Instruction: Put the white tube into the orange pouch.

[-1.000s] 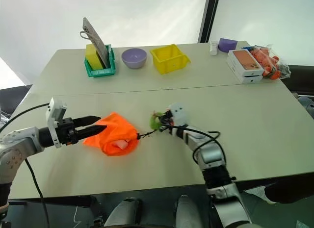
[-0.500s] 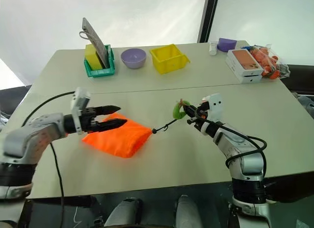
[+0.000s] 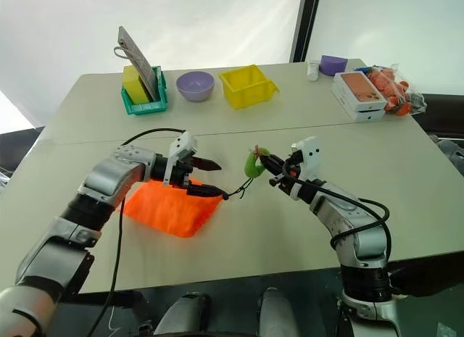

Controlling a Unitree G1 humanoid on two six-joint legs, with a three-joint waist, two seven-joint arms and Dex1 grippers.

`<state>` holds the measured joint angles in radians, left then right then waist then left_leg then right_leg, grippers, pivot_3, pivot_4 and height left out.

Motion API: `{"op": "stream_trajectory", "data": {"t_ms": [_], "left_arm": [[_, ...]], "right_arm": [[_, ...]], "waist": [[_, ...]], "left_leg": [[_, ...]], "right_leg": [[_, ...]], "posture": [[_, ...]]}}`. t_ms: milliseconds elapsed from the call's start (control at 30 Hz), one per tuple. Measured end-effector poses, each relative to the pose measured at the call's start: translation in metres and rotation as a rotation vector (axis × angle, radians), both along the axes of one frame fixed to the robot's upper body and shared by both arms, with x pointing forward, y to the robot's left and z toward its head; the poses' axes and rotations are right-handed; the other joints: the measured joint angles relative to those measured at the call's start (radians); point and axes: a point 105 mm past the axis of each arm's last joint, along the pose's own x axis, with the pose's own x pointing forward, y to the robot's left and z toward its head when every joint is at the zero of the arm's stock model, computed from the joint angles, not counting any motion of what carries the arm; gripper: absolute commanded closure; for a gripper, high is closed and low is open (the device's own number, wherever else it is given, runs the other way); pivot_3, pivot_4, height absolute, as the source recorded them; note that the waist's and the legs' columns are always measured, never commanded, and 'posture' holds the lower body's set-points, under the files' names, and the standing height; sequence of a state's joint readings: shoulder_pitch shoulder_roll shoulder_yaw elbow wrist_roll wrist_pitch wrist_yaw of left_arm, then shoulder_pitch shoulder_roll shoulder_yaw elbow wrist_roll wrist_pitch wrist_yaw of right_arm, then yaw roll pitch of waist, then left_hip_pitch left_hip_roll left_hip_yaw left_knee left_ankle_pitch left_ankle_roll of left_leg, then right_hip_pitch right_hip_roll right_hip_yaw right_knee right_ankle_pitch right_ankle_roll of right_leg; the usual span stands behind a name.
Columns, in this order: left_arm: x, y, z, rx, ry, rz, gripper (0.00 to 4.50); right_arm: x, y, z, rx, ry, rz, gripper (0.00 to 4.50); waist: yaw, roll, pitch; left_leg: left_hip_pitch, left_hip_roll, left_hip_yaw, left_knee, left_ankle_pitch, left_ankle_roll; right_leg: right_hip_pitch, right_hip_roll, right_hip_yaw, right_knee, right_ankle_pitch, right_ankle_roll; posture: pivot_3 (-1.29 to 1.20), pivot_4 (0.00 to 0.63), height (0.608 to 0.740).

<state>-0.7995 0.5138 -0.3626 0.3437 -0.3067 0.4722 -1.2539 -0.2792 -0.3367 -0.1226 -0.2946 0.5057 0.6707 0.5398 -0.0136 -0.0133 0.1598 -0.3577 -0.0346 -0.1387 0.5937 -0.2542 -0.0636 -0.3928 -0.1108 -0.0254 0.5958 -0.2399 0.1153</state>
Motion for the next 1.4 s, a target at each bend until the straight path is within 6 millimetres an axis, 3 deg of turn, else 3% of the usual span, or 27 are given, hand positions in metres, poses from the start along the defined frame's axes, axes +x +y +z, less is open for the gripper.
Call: {"op": "stream_trajectory", "data": {"t_ms": [267,767,1033,1067,1267,1400], "left_arm": [[-0.001,-0.008,-0.018,0.105,0.012,-0.111,0.01],[-0.008,-0.013,-0.023,0.11,0.019,-0.158,0.01],[-0.015,-0.011,-0.025,0.11,0.05,-0.168,3.96],[-0.015,-0.01,-0.026,0.109,0.055,-0.167,4.28],[-0.018,-0.008,-0.026,0.114,0.044,-0.171,4.29],[-0.022,-0.002,-0.027,0.131,0.028,-0.179,4.29]], "right_arm": [[-0.008,0.009,0.016,0.006,-0.063,0.035,4.5],[-0.011,0.012,0.021,0.014,-0.081,0.048,4.5],[-0.011,0.016,0.02,0.01,-0.078,0.063,4.5],[-0.012,0.016,0.019,0.009,-0.078,0.065,4.5],[-0.01,0.015,0.021,-0.003,-0.09,0.054,4.5],[0.01,-0.002,0.017,-0.056,-0.089,-0.073,4.5]], "waist": [[0.0,0.0,0.0],[0.0,0.0,0.0],[0.0,0.0,0.0],[0.0,0.0,0.0],[-0.001,0.0,0.0],[-0.002,0.0,0.0]], "left_leg": [[0.0,0.0,0.0,0.0,0.0,0.0],[0.0,0.0,-0.001,0.001,0.0,0.0],[0.0,0.0,-0.001,0.001,0.0,0.0],[0.0,0.0,-0.001,0.001,0.0,0.0],[0.001,0.0,-0.001,0.001,0.0,0.0],[0.001,0.0,-0.001,0.001,0.0,0.0]], "right_leg": [[0.0,0.0,0.0,0.0,0.0,0.001],[0.001,0.0,0.0,0.001,0.0,0.001],[0.001,0.0,0.0,0.002,0.0,0.001],[0.001,0.0,0.0,0.002,0.0,0.001],[0.001,0.0,0.0,0.002,0.0,0.001],[0.001,0.0,0.0,0.002,0.0,0.001]], "posture": [[0.0,0.15,0.74],[0.0,0.15,0.74],[0.0,0.15,0.74],[0.0,0.15,0.74],[0.0,0.15,0.74],[0.0,0.15,0.74]]}}
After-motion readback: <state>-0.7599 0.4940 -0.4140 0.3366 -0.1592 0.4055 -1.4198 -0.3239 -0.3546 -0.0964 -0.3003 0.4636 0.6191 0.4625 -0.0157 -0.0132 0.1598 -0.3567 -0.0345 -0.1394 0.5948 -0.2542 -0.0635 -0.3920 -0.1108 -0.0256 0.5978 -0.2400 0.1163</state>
